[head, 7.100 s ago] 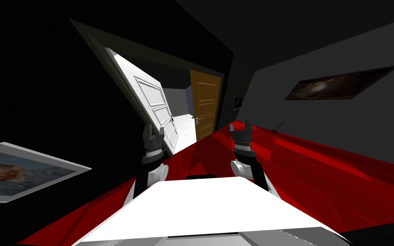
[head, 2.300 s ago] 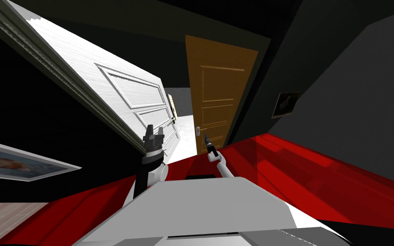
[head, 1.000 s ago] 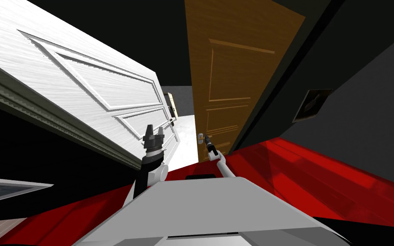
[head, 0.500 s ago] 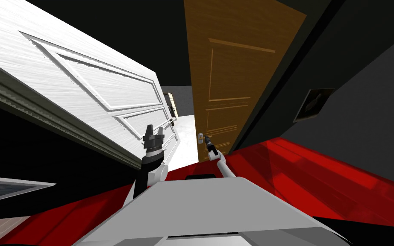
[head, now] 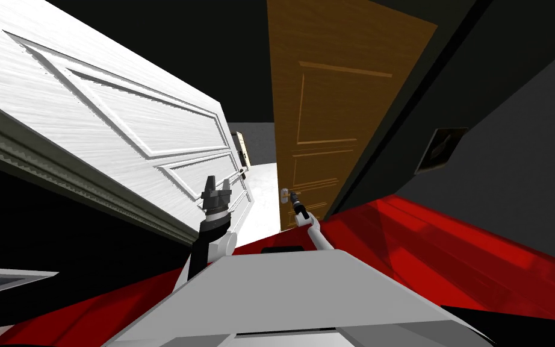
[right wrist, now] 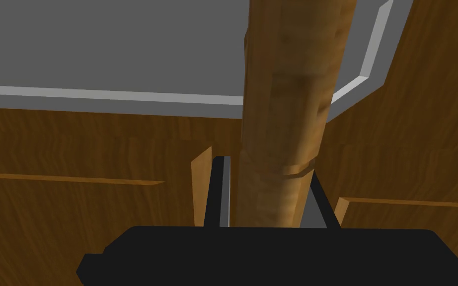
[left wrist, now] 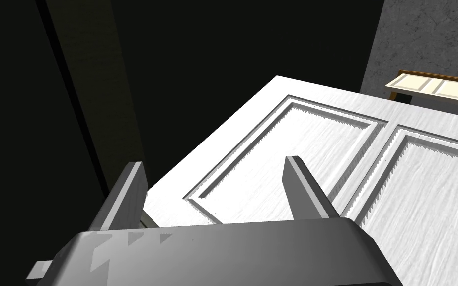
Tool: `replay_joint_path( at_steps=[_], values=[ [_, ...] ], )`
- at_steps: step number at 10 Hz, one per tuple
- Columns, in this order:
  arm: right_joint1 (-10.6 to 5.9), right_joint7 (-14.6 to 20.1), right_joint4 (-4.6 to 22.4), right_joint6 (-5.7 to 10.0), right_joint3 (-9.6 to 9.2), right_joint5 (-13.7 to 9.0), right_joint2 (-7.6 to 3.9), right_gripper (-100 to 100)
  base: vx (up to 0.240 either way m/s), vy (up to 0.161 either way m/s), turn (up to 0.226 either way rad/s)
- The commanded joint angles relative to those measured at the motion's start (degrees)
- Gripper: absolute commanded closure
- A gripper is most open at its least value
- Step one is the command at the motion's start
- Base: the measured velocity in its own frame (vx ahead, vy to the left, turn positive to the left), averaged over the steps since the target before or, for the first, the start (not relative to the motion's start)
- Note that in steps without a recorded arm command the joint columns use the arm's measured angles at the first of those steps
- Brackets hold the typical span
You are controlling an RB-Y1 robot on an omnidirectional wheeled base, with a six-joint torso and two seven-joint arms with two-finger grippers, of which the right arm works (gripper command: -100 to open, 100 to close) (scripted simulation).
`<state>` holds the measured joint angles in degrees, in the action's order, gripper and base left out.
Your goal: Push the door open
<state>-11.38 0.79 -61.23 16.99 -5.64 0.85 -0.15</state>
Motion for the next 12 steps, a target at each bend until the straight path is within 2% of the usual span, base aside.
replay_joint_path(
  at_steps=[1,3,7,12],
  values=[
    [-0.30,-0.42,-0.47,0.45,1.36,-0.10,-0.85,100,0.174,0.099,-0.039],
    [-0.39,-0.73,-0.32,0.51,2.77,-0.32,-1.73,100,0.195,0.109,-0.066],
    [-0.56,-1.26,-0.05,0.62,5.24,-0.70,-2.75,100,0.151,0.110,-0.076],
    [-0.76,-1.94,0.29,0.76,8.38,-1.18,-3.26,100,0.139,0.116,-0.074]
  ],
)
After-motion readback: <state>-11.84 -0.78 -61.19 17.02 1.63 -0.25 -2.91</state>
